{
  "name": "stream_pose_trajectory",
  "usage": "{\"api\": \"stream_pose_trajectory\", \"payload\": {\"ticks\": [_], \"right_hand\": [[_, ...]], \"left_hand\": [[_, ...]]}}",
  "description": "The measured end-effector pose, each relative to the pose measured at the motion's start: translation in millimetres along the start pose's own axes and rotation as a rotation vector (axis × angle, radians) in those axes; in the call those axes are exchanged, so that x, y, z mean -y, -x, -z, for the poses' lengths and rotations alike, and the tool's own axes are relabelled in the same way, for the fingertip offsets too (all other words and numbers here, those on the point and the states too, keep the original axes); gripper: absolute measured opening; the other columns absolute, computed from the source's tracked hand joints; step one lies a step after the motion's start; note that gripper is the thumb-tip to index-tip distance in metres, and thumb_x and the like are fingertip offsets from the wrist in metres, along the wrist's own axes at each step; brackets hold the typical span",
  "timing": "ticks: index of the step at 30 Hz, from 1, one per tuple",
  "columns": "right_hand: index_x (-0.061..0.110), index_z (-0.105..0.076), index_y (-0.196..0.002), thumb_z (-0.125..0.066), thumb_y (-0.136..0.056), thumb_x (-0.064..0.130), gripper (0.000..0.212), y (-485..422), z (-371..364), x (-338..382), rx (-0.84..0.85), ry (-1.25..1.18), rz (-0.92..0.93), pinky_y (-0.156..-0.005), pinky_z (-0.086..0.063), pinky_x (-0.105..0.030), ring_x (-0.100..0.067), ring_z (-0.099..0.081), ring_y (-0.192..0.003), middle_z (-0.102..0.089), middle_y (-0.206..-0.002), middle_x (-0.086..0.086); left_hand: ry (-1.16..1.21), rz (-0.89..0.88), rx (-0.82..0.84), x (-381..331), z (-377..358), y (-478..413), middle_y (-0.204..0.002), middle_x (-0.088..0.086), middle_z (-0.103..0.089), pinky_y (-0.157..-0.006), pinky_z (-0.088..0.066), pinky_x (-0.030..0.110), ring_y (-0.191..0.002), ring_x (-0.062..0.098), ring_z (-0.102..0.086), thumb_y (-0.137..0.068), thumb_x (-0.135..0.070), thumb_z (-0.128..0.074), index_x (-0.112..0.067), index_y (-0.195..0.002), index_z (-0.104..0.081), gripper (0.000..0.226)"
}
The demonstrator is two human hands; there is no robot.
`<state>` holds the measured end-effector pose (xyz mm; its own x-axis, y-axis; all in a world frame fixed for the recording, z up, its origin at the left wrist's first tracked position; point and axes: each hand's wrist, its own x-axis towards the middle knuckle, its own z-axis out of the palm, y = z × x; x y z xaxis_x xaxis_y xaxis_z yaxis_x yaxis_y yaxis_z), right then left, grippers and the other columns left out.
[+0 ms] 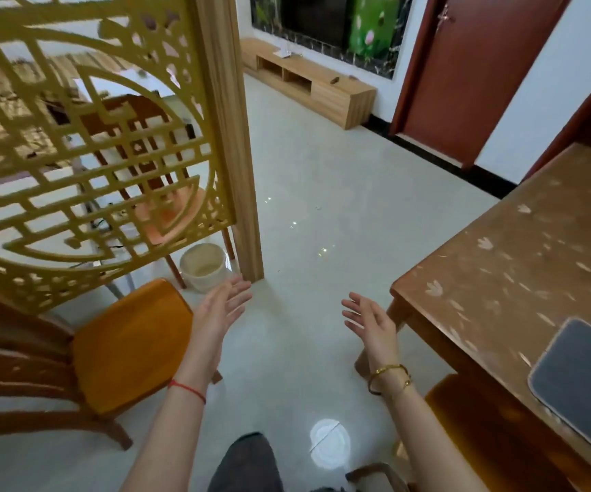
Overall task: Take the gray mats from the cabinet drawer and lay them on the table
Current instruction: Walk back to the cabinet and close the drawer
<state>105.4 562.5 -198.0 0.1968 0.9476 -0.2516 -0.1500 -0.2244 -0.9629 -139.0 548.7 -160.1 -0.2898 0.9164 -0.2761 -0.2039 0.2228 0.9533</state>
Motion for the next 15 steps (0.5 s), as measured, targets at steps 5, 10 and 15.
{"api": "stream_pose_trajectory", "payload": {"ticks": [5, 10, 15], "right_hand": [[0.009, -0.062, -0.118, -0.043, -0.101, 0.025, 0.03, -74.3, -12.1, 6.3, -0.106, -0.032, -0.005, -0.087, -0.055, -0.03, -0.022, -0.066, -0.1, -0.069, -0.111, -0.008], [0.007, -0.06, -0.122, -0.042, -0.101, 0.027, 0.033, -171.4, -30.1, 28.7, -0.195, -0.065, 0.034, -0.089, -0.055, -0.032, -0.025, -0.065, -0.103, -0.068, -0.114, -0.011], [0.012, -0.062, -0.115, -0.044, -0.101, 0.027, 0.027, -272.2, -43.4, 63.8, -0.309, -0.126, 0.072, -0.083, -0.053, -0.03, -0.024, -0.065, -0.098, -0.068, -0.113, -0.013]], "left_hand": [[0.015, 0.02, 0.091, -8.3, -36.2, -98.4, -0.117, 0.003, -0.073, -0.104, -0.049, 0.038, -0.11, 0.017, -0.069, -0.102, -0.036, -0.047, -0.013, -0.127, -0.063, 0.038], [0.006, 0.008, 0.206, -32.7, -83.3, -211.6, -0.115, 0.002, -0.074, -0.101, -0.05, 0.036, -0.108, 0.018, -0.07, -0.103, -0.032, -0.045, -0.013, -0.124, -0.065, 0.035], [-0.022, 0.036, 0.326, -73.0, -139.3, -321.7, -0.118, 0.004, -0.073, -0.096, -0.051, 0.031, -0.108, 0.016, -0.07, -0.102, -0.031, -0.046, -0.021, -0.115, -0.069, 0.028]]}}
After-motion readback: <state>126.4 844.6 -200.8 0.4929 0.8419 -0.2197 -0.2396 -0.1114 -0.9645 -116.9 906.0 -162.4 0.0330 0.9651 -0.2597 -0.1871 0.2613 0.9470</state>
